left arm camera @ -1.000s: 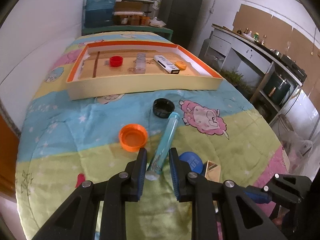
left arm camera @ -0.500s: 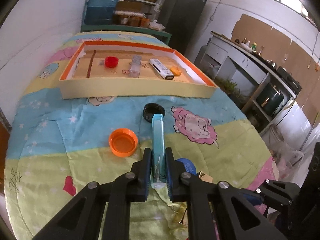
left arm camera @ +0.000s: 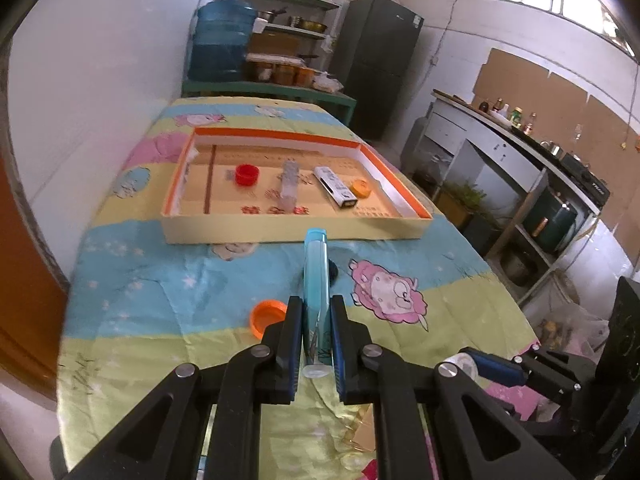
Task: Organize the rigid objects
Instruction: 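Carry the teal tube and white jar over the cardboard tray with both grippers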
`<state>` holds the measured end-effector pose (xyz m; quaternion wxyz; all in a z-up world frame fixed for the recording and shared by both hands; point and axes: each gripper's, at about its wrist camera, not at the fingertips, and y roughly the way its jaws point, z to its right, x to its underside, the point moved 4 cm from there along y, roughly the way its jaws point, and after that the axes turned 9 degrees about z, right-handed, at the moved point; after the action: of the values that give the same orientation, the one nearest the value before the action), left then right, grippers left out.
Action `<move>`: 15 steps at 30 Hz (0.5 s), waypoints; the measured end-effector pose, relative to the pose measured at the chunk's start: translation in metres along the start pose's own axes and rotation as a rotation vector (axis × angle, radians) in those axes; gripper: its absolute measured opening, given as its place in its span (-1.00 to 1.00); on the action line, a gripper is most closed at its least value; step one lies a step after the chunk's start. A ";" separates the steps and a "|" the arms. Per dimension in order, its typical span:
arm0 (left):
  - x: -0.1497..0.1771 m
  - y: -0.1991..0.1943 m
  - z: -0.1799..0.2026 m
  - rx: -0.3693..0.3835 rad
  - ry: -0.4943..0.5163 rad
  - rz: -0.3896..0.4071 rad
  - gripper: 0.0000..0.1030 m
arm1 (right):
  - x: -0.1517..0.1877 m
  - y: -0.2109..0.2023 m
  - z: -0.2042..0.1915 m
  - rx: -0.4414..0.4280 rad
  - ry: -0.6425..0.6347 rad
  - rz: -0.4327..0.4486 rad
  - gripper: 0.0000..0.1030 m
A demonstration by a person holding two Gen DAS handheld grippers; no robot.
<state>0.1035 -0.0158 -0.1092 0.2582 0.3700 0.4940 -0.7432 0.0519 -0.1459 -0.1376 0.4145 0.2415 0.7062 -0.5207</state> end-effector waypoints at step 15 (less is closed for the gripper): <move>-0.034 -0.013 -0.007 -0.071 0.012 0.050 -0.74 | -0.053 0.002 0.007 0.020 -0.065 0.073 -0.41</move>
<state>0.1156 -0.0033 -0.0765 0.2868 0.3775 0.5122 -0.7162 0.0844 -0.1474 -0.0951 0.4534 0.2542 0.6778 -0.5200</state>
